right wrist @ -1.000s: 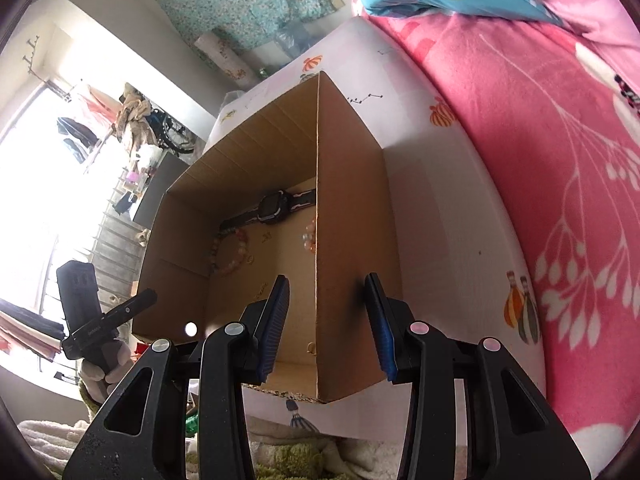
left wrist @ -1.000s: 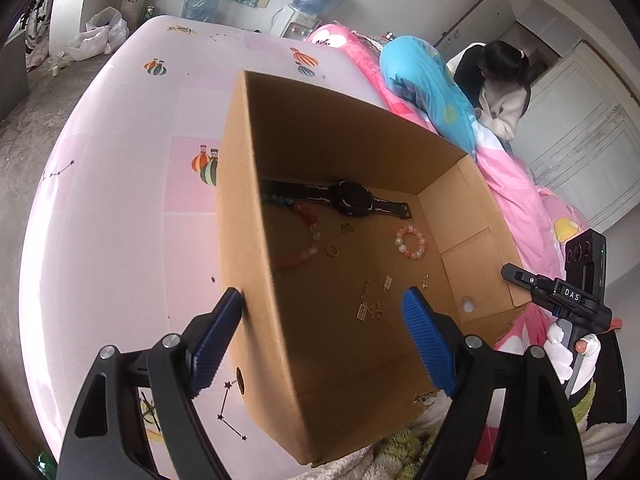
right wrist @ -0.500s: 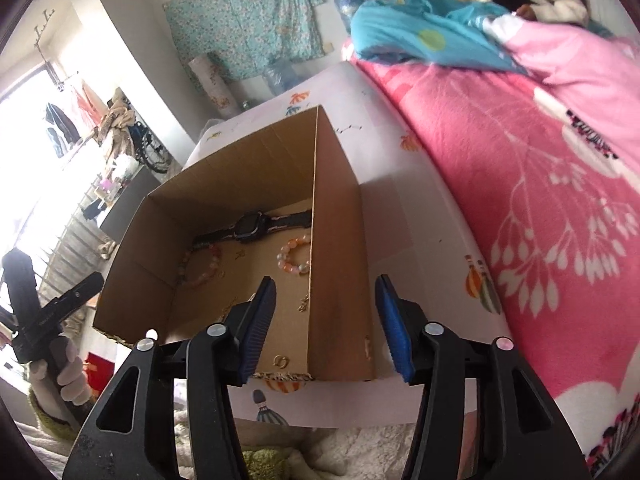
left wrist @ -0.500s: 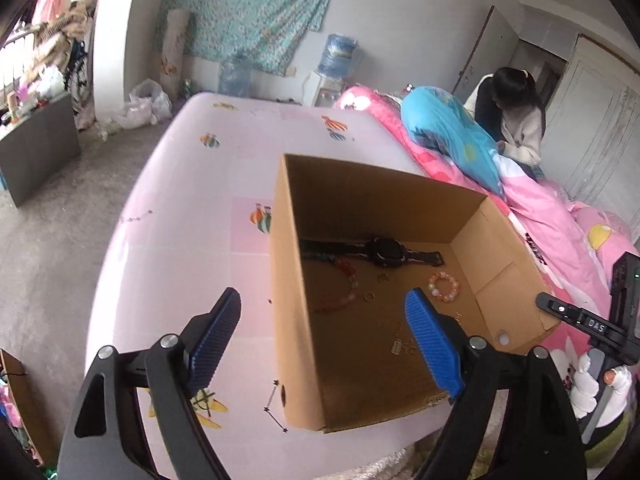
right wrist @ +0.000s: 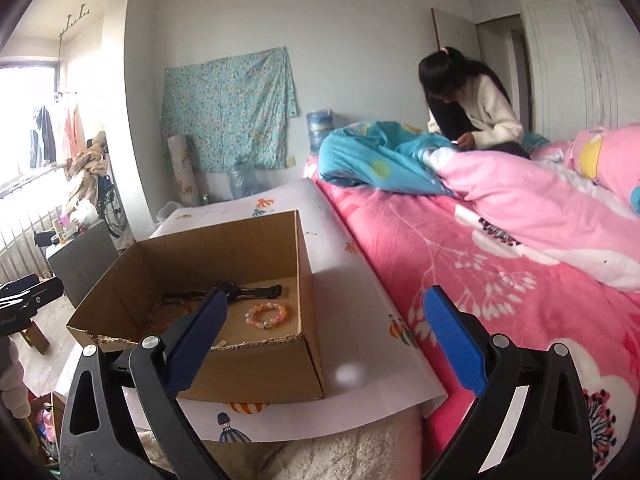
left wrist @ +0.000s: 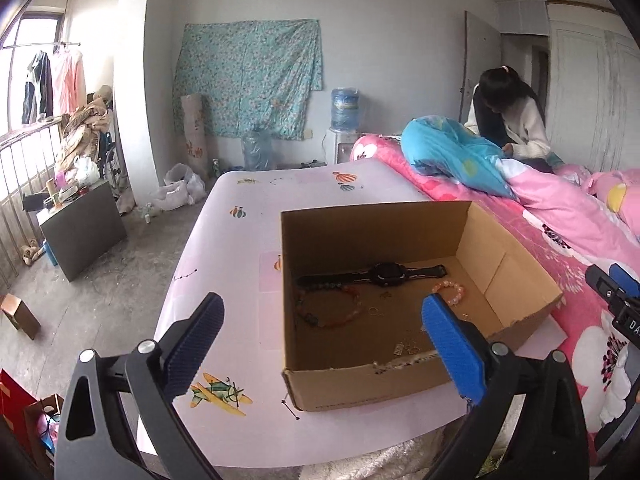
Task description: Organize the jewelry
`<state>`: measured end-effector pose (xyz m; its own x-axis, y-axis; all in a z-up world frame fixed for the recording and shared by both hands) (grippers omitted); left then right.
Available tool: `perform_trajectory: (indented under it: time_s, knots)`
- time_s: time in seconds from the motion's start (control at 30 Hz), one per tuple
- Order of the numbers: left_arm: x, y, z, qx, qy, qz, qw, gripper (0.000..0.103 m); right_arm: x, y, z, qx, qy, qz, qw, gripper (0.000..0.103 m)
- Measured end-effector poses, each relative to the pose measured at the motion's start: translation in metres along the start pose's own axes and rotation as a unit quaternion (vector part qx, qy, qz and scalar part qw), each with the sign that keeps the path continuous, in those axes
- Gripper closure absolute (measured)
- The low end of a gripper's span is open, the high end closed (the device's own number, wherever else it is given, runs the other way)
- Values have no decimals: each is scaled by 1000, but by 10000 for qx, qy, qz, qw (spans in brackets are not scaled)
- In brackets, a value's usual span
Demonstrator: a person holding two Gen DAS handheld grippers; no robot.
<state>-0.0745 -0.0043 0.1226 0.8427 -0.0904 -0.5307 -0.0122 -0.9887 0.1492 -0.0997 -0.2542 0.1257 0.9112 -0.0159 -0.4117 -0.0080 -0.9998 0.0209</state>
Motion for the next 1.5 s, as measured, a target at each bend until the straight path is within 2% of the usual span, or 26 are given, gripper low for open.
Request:
perform_trajectory:
  time_s: [0.13,0.23,0.37,0.43,0.57,0.67,0.9,1.5]
  knots:
    - [4,13,12,-176,-322,219,9991,6,-6,-12,0,-129,-24,-324,9994,8]
    - [10,21,25,-121,-566,124,9982,6,-10,-27,6,-210,-271,-551,9979,8]
    - [21,23,42,-228,-950,-82,9952,6,-3,-40,21,-222,-743,-845,9934,8]
    - [25,22,48,-285,-1106,-173,9933,6,8,-44,29,-217,-1065,-862,9903,8]
    - [32,18,53,-369,-1269,-291,9908,6,35,-51,40,-125,-1790,-932,9793,8]
    - [39,17,55,-521,-1385,-297,9885,6,44,-58,42,-72,-2050,-1031,9733,8]
    - [62,11,58,-774,-1708,-374,9815,6,56,-68,40,-177,-2226,-1031,9693,8]
    - [88,13,65,-842,-2131,-408,9725,6,75,-74,41,-293,-2410,-1081,9640,8]
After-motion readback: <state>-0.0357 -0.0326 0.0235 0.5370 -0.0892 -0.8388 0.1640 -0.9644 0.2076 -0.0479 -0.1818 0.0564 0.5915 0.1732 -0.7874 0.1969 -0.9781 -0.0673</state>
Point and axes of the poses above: each gripper's, at about its wrist camera, not at the fingertips, and x roughly the way its jaws point, y to its right, z to its underside, the point moved 1 cm from there along x, roughly the way its jaws point, and after that the axes turned 9 degrees about -x, right-handed, at the moved point
